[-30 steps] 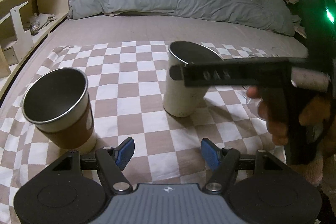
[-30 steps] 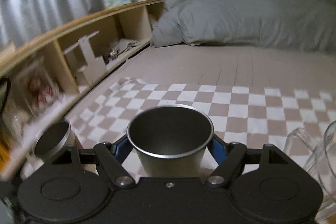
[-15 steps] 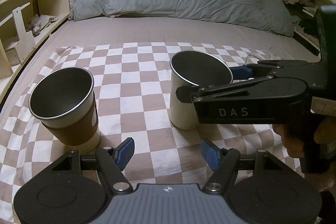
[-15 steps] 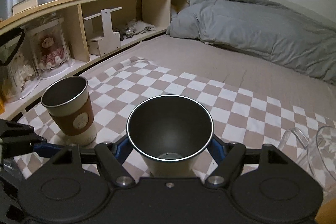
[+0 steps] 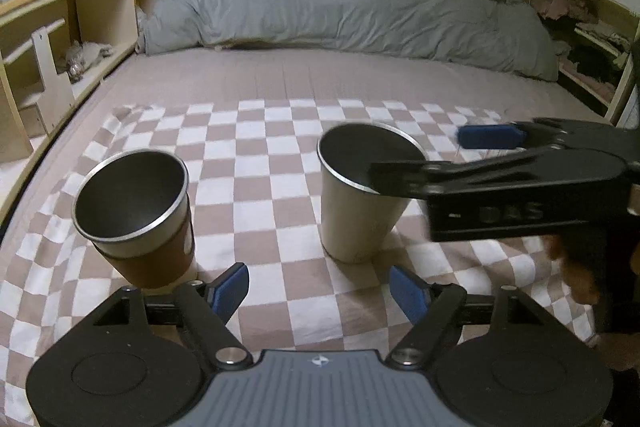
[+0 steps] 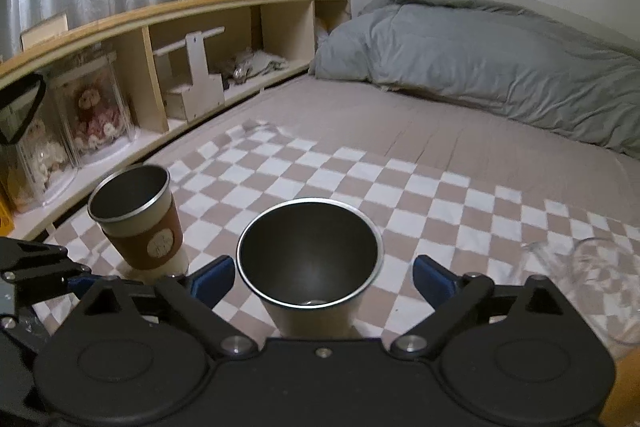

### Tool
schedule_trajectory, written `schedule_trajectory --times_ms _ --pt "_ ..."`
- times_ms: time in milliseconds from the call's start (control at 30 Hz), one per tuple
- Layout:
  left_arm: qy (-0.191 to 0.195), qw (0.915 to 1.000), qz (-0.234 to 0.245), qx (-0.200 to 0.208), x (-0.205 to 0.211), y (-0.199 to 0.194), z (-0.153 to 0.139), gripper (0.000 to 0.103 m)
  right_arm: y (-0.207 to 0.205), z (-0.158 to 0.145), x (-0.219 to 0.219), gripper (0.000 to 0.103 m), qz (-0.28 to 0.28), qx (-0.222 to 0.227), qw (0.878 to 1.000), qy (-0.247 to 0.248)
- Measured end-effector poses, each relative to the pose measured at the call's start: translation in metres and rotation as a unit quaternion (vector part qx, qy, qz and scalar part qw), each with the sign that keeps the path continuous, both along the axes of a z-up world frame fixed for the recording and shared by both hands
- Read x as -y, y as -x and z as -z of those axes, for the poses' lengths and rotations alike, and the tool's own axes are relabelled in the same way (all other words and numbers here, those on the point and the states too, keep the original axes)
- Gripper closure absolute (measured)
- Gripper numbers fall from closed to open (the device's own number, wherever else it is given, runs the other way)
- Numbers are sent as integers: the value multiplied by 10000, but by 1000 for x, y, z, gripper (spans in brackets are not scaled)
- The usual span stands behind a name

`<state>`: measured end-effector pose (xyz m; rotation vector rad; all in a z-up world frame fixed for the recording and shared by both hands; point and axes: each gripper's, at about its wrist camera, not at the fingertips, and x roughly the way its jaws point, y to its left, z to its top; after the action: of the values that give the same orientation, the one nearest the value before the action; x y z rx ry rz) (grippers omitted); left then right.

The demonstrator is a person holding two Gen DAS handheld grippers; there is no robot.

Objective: Flip cup upright

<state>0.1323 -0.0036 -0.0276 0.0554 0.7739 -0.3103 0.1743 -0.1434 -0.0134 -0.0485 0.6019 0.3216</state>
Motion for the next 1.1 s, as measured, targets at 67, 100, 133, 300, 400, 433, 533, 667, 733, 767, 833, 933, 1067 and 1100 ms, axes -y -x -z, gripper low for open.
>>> schedule_trajectory --times_ms 67,100,133,300,400,433,533,667,733,767,833,933,1067,1100 --pt "-30 9998 -32 168 0 5 -6 19 9 -7 6 4 56 90 9999 -33" --pt "-52 9996 -53 257 0 7 -9 16 14 -11 10 3 99 141 9998 -51" --pt "-87 9993 -79 366 0 11 -12 13 20 -15 13 3 149 183 9997 -67" --pt "-131 9974 -168 691 -2 25 -22 5 50 -29 29 3 358 479 9982 -69" --pt "-127 9957 -211 893 -2 37 -29 1 72 -32 39 1 494 696 9963 44" --pt "-137 9948 -224 980 -2 41 -31 0 79 -32 42 1 529 745 9958 51" --pt "-163 9917 -274 1247 0 54 -37 0 96 -33 49 0 632 822 9946 22" --pt "-124 9889 -340 1444 1 70 -39 0 116 -32 50 0 729 920 9930 117" --pt "-131 9876 -355 1522 2 77 -38 0 125 -30 50 0 761 996 9920 167" --pt "-131 9869 -355 1568 3 82 -38 0 129 -29 51 0 779 1027 9915 171" --pt "-136 9855 -369 1651 4 89 -36 0 138 -28 52 0 808 1070 9909 149" --pt "-169 9839 -387 1737 3 99 -33 0 147 -27 54 0 873 1121 9898 144" --pt "-274 9814 -431 1853 3 110 -28 0 158 -23 56 0 950 1221 9878 197" --pt "-308 9804 -446 1892 3 112 -27 0 160 -22 56 0 969 1230 9874 211"
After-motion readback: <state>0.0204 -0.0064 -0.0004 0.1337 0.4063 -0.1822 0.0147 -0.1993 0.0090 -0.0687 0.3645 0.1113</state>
